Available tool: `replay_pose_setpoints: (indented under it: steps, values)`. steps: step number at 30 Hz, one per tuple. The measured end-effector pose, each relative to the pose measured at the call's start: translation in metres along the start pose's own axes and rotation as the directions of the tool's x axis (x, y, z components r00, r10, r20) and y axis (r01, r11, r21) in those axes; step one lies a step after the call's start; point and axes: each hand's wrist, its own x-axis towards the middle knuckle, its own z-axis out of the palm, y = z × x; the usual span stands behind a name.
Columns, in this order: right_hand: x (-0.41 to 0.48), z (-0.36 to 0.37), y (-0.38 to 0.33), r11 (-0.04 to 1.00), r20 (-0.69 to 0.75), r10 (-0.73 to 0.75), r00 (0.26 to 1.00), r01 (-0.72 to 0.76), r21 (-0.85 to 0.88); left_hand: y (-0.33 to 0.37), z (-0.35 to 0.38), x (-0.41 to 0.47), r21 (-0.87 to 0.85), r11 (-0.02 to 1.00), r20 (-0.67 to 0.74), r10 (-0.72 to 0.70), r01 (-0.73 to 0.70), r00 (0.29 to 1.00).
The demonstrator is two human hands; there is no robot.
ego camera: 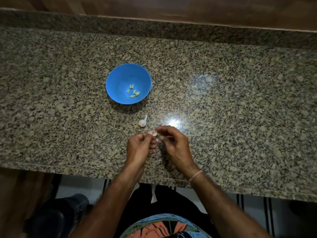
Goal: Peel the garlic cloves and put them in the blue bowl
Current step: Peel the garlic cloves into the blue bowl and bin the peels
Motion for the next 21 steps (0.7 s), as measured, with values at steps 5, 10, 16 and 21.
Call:
replay_pose_setpoints:
  steps: [5, 10, 16, 21]
  values:
    - [0.002, 0.004, 0.001, 0.969, 0.049, 0.131, 0.990, -0.138, 0.205, -0.001, -0.001, -0.001, 0.003, 1.000, 0.048, -0.011, 0.011, 0.999]
    - [0.002, 0.004, -0.001, 0.952, 0.028, 0.167, 0.986, -0.168, 0.256, 0.001, -0.006, -0.004, 0.148, 0.959, 0.010, 0.244, -0.243, 0.970]
    - [0.002, 0.002, -0.004, 0.953, 0.026, 0.152, 0.988, -0.153, 0.263, 0.011, -0.012, -0.012, 0.353, 0.824, 0.084, 0.444, -0.443, 0.892]
    - [0.000, -0.001, -0.004, 0.948, 0.043, 0.146, 0.988, -0.152, 0.280, 0.011, -0.013, -0.010, 0.295, 0.846, 0.131, 0.425, -0.444, 0.896]
